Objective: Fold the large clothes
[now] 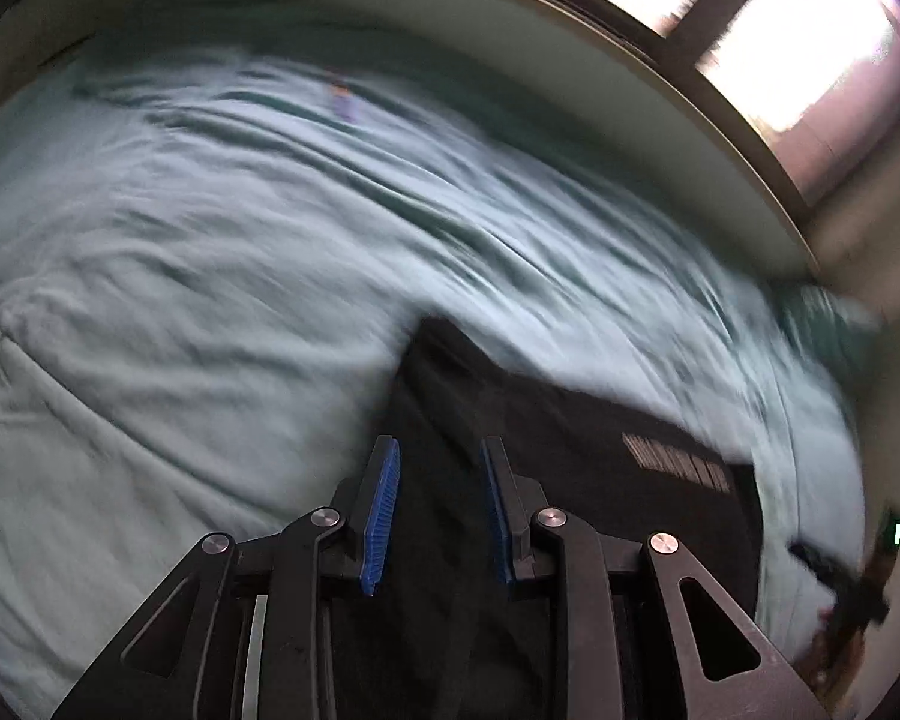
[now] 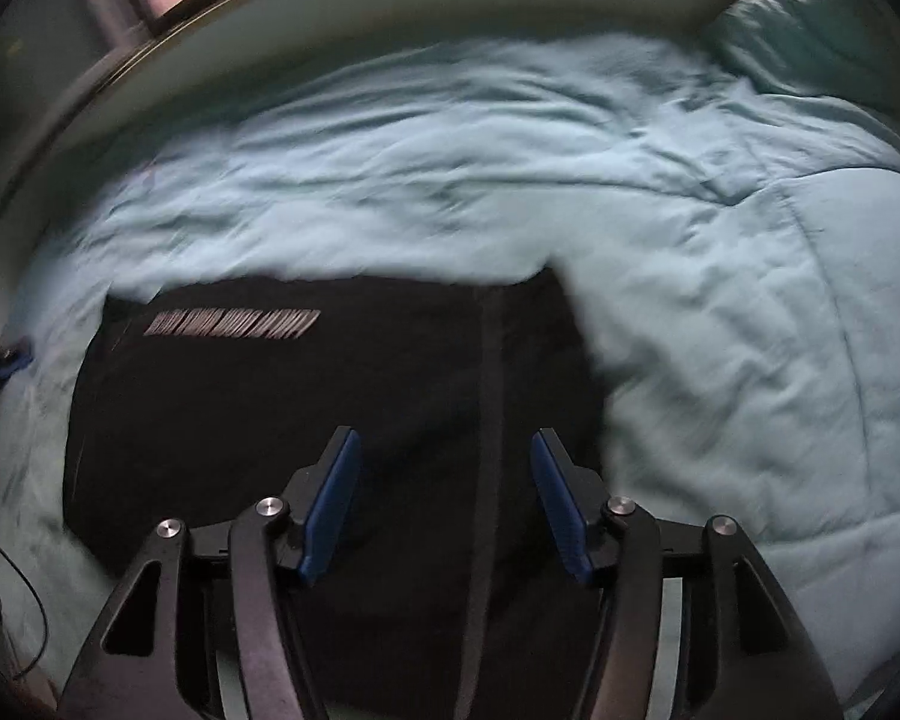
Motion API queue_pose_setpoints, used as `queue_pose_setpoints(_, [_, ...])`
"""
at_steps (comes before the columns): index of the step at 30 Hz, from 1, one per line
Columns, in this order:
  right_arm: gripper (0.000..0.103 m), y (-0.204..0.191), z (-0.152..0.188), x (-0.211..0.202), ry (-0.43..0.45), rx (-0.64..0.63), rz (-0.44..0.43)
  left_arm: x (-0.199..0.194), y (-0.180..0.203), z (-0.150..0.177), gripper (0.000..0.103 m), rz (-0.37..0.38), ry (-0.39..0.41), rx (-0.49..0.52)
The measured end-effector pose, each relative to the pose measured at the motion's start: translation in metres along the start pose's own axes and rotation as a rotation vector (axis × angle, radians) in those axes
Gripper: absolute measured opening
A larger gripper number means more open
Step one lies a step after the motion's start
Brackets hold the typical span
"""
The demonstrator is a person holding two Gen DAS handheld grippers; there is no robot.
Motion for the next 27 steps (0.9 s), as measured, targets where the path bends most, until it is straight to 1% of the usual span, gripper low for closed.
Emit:
queue_pose_setpoints(1, [0.061,-0.015,0.011,-0.003,-0.011,-0.023,-0.005,-0.004,0.014,0.012,0.029,0.012,-0.009,0.025])
queue_pose_setpoints(4, [0.061,-0.045,0.037,0.002,-0.039,-0.057,-0.039,-0.01,0.072,0.066,0.029,0.063,-0.06,0.104])
queue_pose_setpoints(6, [0.061,-0.062,0.053,0.01,-0.07,-0.06,-0.055,-0.008,0.091,0.091,0.029,0.087,-0.089,0.105])
queue_pose_setpoints(7, [0.061,-0.067,0.061,0.013,-0.081,-0.068,-0.047,-0.001,0.101,0.11,0.029,0.102,-0.126,0.111])
queue_pose_setpoints(8, [0.061,-0.071,0.07,0.02,-0.094,-0.091,-0.023,0.006,0.107,0.123,0.03,0.1,-0.158,0.117])
queue_pose_setpoints(9, [0.061,-0.075,0.08,0.032,-0.119,-0.122,0.008,0.025,0.11,0.147,0.031,0.067,-0.236,0.144])
queue_pose_setpoints(10, [0.061,-0.077,0.091,0.043,-0.147,-0.137,0.021,0.035,0.11,0.157,0.032,0.041,-0.258,0.175])
queue_pose_setpoints(11, [0.062,-0.077,0.099,0.051,-0.168,-0.136,0.022,0.055,0.105,0.172,0.032,0.013,-0.294,0.203])
queue_pose_setpoints(12, [0.063,-0.076,0.109,0.063,-0.199,-0.127,0.013,0.067,0.098,0.177,0.032,0.011,-0.316,0.175])
queue_pose_setpoints(14, [0.063,-0.073,0.115,0.073,-0.192,-0.116,0.005,0.081,0.084,0.173,0.032,0.045,-0.348,0.025])
queue_pose_setpoints(15, [0.063,-0.073,0.115,0.073,-0.188,-0.113,0.002,0.081,0.083,0.169,0.032,0.053,-0.36,-0.001])
queue_pose_setpoints(16, [0.063,-0.073,0.113,0.071,-0.191,-0.106,-0.002,0.081,0.084,0.166,0.032,0.057,-0.363,-0.002])
queue_pose_setpoints(19, [0.063,-0.071,0.101,0.058,-0.193,-0.066,-0.032,0.065,0.091,0.153,0.032,0.073,-0.332,0.041])
queue_pose_setpoints(20, [0.063,-0.072,0.091,0.052,-0.172,-0.054,-0.049,0.057,0.097,0.143,0.032,0.085,-0.309,0.06])
queue_pose_setpoints(21, [0.063,-0.075,0.075,0.043,-0.126,-0.049,-0.072,0.05,0.101,0.13,0.032,0.096,-0.278,0.074])
queue_pose_setpoints(23, [0.064,-0.082,0.048,0.037,-0.062,-0.056,-0.088,0.042,0.107,0.103,0.034,0.096,-0.205,0.094])
queue_pose_setpoints(24, [0.066,-0.085,0.038,0.039,-0.046,-0.054,-0.093,0.041,0.109,0.09,0.036,0.092,-0.171,0.091])
queue_pose_setpoints(26, [0.066,-0.09,0.017,0.057,-0.039,-0.04,-0.096,0.051,0.103,0.068,0.054,0.067,-0.125,0.072])
queue_pose_setpoints(27, [0.066,-0.09,0.013,0.066,-0.042,-0.042,-0.081,0.06,0.099,0.064,0.055,0.037,-0.121,0.07])
Point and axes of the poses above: each gripper's, at about its wrist camera, not at the fingertips, and x roughly the way its jaws point, y to its right, z to its underside, the point moved 7 cm from there along x, roughly the way its jaws point, and after that the axes turned 15 degrees about y, right-handed, at the moved point
